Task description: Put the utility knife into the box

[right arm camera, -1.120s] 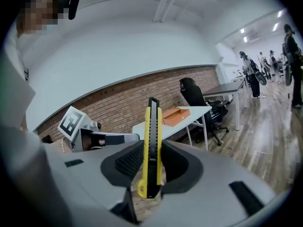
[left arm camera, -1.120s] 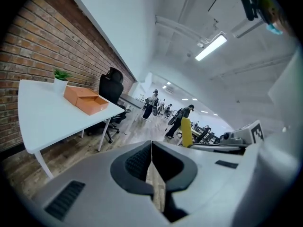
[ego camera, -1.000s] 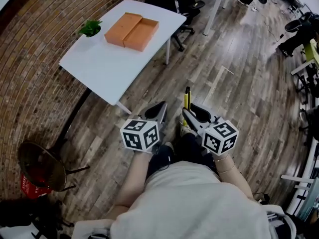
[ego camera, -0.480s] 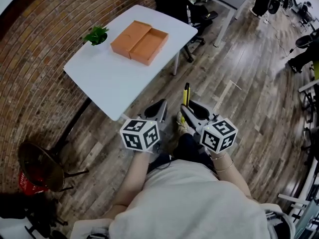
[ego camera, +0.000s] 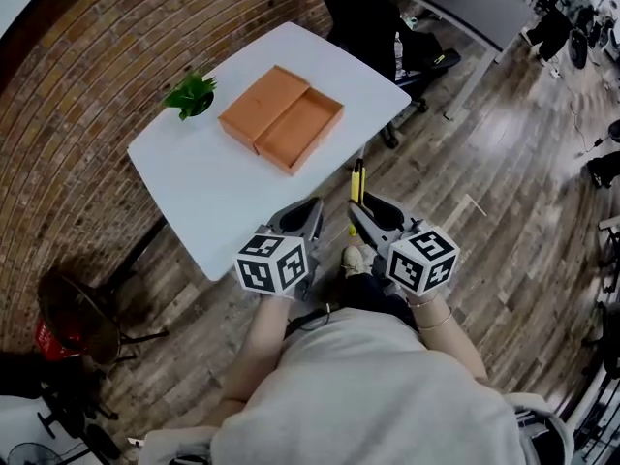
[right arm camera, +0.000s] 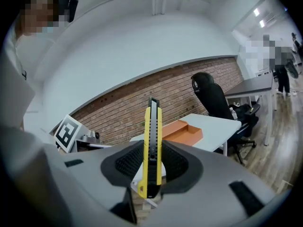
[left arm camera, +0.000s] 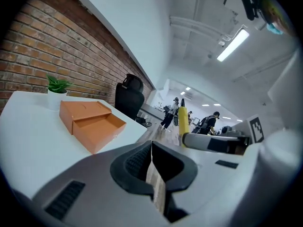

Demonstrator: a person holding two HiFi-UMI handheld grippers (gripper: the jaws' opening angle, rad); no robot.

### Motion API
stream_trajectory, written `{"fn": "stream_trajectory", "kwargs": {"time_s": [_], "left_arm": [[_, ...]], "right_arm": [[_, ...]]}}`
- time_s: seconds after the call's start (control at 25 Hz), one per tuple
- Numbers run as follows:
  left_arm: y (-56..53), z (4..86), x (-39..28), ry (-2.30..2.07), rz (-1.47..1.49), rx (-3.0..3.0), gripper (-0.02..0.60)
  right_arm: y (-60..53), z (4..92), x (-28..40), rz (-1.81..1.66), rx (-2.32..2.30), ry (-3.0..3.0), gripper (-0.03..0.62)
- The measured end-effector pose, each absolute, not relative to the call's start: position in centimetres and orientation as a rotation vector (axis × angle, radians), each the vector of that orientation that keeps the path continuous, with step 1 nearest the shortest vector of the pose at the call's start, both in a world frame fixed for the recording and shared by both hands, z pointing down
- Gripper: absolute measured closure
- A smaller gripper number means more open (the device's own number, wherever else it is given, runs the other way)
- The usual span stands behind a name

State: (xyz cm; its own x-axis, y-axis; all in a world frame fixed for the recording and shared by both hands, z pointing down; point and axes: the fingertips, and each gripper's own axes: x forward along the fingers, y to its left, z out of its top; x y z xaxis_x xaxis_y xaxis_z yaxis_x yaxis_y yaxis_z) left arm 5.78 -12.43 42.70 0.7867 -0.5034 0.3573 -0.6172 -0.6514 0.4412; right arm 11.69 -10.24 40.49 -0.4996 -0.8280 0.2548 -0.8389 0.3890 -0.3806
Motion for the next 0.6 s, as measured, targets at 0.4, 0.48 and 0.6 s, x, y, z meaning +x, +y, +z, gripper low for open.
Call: {"fn": "stream_trajectory", "kwargs": {"time_s": [0.4, 0.48, 0.6], "left_arm": [[-22.4, 42.7, 9.3, -1.054, 0.237, 2.342, 0.574], [-23.1, 43.1, 9.4, -1.085, 0.233, 2.315, 0.574], [-23.8, 43.6, 9.4, -1.128, 0.229, 2.277, 0.574]], "right_arm": [[-20.9, 40.2, 17.1, 0.708, 1.349, -2.684, 0.480], [-22.1, 40.5, 17.3, 0.714, 1.297, -2.698, 0.480], [-23.5, 41.0, 17.6, 0.730, 1.242, -2.708, 0.480]]}}
